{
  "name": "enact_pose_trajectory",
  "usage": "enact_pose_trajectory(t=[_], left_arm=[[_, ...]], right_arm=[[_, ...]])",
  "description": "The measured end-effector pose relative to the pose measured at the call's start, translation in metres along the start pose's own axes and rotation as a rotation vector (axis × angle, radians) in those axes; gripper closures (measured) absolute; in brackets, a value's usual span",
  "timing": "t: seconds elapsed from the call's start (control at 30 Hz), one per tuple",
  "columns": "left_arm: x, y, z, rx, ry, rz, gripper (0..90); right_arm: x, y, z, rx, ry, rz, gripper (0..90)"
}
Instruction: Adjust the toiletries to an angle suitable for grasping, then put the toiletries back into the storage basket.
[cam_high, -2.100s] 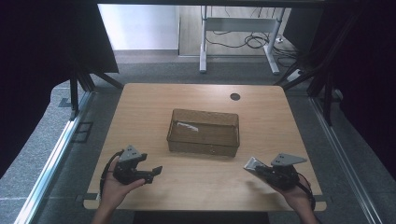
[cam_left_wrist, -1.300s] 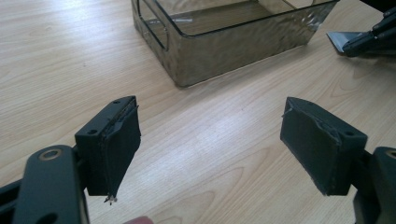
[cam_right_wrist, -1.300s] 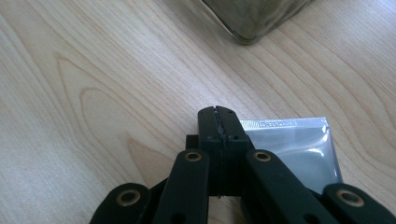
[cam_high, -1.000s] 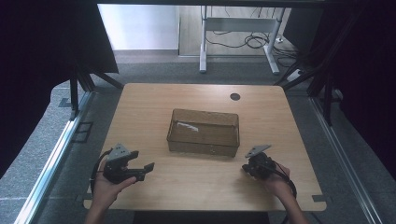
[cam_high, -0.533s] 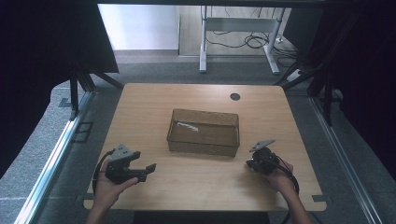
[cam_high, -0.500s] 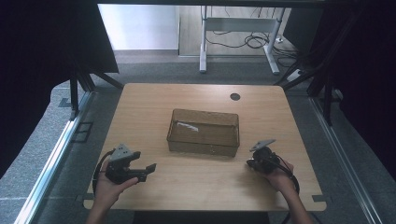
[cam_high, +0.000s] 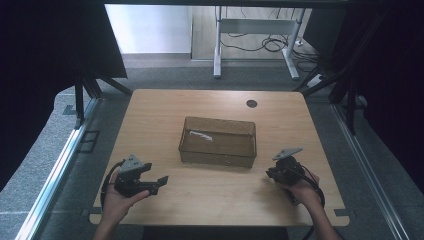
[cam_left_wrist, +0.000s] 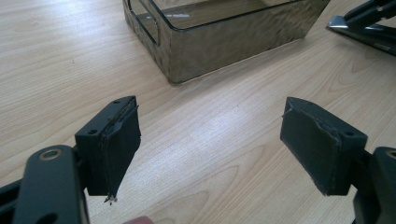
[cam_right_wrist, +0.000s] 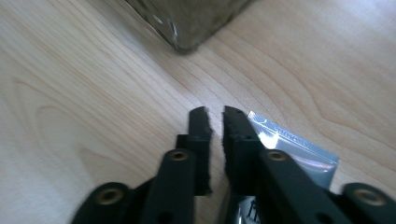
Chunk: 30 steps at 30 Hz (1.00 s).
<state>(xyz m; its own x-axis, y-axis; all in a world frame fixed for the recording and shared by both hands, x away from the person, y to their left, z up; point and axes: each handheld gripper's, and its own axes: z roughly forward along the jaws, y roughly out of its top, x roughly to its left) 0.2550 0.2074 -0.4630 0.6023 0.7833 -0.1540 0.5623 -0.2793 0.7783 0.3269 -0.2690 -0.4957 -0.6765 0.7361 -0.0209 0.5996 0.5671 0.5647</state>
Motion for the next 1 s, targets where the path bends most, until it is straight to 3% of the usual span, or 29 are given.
enact_pose_trajectory(t=[0.03, 0.07, 0.13, 0.23, 0.3, 0.63, 0.83, 1.0], left_arm=[[0.000, 0.000, 0.000, 0.001, 0.000, 0.001, 20.4], [0.000, 0.000, 0.000, 0.001, 0.000, 0.001, 20.4], [0.000, 0.000, 0.001, 0.005, -0.006, 0.002, 20.4], [0.000, 0.000, 0.003, 0.007, -0.014, 0.005, 20.4], [0.000, 0.000, 0.005, 0.012, -0.018, 0.008, 20.4], [-0.004, 0.001, 0.003, 0.006, -0.020, 0.014, 20.4], [-0.002, 0.001, 0.005, 0.010, -0.023, 0.010, 20.4], [-0.005, 0.002, 0.006, 0.011, -0.031, 0.020, 20.4]], right_arm=[[0.002, -0.001, -0.008, -0.018, -0.015, 0.007, 66.4], [0.002, -0.001, -0.008, -0.018, -0.015, 0.007, 66.4], [0.003, -0.004, -0.020, -0.031, -0.040, 0.034, 54.1], [0.000, -0.008, -0.030, -0.011, -0.077, 0.050, 48.3], [-0.003, -0.010, -0.036, 0.006, -0.074, 0.065, 44.4], [-0.010, -0.015, -0.044, 0.092, -0.091, 0.131, 34.5], [-0.007, -0.022, -0.045, 0.210, -0.126, 0.130, 31.7], [-0.008, -0.027, -0.042, 0.292, -0.109, 0.147, 29.6]])
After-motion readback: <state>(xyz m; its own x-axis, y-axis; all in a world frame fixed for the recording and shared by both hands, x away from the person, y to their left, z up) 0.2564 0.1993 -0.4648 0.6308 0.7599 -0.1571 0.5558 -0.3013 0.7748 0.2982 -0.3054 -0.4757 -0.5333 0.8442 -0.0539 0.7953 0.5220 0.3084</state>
